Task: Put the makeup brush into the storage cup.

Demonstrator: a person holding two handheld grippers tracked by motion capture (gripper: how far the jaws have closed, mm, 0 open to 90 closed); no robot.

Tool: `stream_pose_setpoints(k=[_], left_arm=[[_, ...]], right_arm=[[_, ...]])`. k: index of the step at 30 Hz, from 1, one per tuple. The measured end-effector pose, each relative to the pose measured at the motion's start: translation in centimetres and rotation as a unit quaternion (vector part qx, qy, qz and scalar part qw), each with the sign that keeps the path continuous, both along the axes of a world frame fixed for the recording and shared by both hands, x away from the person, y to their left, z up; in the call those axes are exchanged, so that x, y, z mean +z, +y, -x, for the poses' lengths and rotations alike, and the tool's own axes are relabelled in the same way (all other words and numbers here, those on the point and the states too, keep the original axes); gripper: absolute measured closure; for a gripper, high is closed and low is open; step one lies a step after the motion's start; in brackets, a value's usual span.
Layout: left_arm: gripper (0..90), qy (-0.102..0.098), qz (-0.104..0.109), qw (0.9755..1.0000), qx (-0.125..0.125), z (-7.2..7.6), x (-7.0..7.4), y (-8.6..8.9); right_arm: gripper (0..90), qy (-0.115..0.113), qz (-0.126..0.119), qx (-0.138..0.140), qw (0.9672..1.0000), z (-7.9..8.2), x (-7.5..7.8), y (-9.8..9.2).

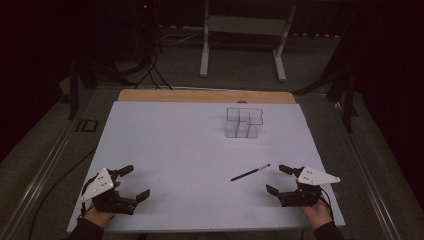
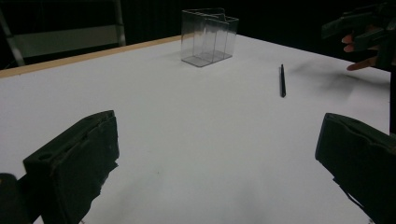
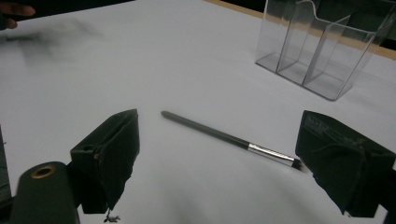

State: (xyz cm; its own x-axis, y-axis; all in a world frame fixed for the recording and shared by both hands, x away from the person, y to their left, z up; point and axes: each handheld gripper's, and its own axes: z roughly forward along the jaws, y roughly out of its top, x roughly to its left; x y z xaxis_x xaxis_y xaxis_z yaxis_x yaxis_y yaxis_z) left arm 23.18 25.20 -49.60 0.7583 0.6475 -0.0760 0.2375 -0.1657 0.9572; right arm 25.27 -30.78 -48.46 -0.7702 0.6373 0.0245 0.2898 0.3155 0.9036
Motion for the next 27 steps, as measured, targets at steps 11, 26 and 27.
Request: stream_pose_setpoints(k=[11,26,27], left_arm=[[0.4,-0.001,-0.004,1.0000,-0.002,-0.1,0.0,-0.2],[0.4,-0.005,-0.004,1.0000,0.001,0.0,0.1,-0.1],[0.4,-0.007,-0.004,1.0000,0.001,0.0,0.2,-0.1]], right_arm=[[14.2,-0.005,0.006,-0.005,1.0000,0.1,0.2,0.0],[15.0,0.009,0.042,0.001,0.9991,-1.1,0.8,0.2],[15.0,0.017,0.043,0.005,0.9989,-1.2,0.8,0.2]])
